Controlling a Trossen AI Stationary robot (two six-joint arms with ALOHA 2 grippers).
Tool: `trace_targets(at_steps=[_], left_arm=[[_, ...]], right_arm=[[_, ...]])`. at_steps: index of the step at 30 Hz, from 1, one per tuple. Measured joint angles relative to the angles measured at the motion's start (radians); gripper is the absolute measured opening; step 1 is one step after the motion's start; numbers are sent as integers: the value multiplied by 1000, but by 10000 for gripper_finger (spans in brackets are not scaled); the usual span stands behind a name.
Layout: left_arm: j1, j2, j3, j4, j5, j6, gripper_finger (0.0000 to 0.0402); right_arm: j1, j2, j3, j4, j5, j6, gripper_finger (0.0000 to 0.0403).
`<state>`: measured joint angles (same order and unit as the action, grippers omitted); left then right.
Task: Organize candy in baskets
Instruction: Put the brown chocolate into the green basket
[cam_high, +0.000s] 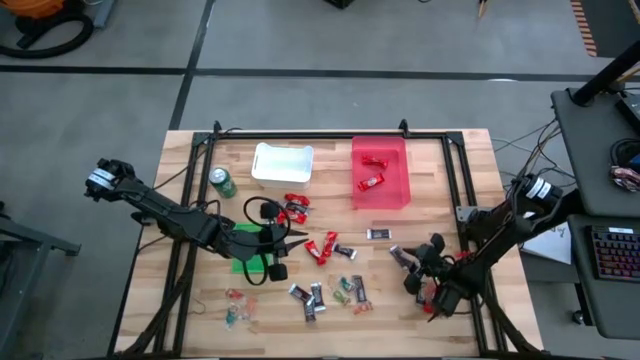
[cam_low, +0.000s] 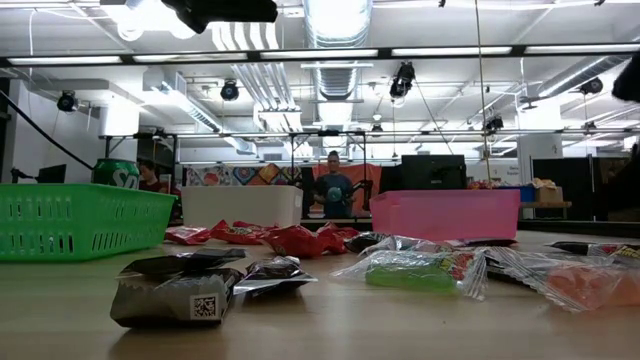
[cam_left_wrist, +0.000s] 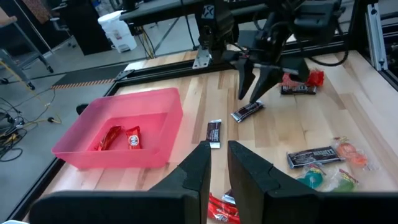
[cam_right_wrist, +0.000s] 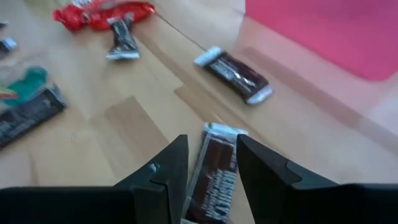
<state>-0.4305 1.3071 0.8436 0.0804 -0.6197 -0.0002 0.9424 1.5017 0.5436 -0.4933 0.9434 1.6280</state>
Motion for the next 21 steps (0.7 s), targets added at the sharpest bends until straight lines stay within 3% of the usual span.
trace_targets(at_steps=[4,15,21], left_arm=[[0,0,0,2,0,0,39],[1,0,0,10,0,7,39],[1,0,0,11,0,10,39]], right_arm=[[-1,0,-23,20,0,9,129],[-18,0,34,25,-48,-193,114],[-24,0,39,28,-35,-117,99]])
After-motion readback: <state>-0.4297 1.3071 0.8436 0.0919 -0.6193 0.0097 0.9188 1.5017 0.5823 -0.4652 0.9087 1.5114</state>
